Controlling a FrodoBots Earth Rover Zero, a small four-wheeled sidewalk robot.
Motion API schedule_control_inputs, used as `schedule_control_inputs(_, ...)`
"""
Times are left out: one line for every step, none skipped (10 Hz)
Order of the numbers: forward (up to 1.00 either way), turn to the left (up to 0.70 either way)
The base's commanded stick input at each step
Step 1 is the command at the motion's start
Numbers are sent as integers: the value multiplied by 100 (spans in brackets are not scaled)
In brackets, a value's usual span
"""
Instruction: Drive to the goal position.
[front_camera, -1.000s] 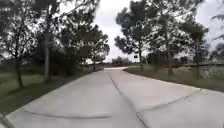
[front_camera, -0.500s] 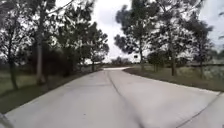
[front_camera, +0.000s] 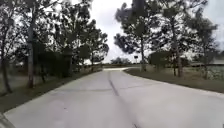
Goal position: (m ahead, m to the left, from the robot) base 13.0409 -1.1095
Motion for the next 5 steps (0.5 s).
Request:
schedule_control_inputs(85, 0)
schedule_control_inputs(85, 0)
schedule_control_inputs(85, 0)
schedule_control_inputs(85, 0)
schedule_control_inputs(85, 0)
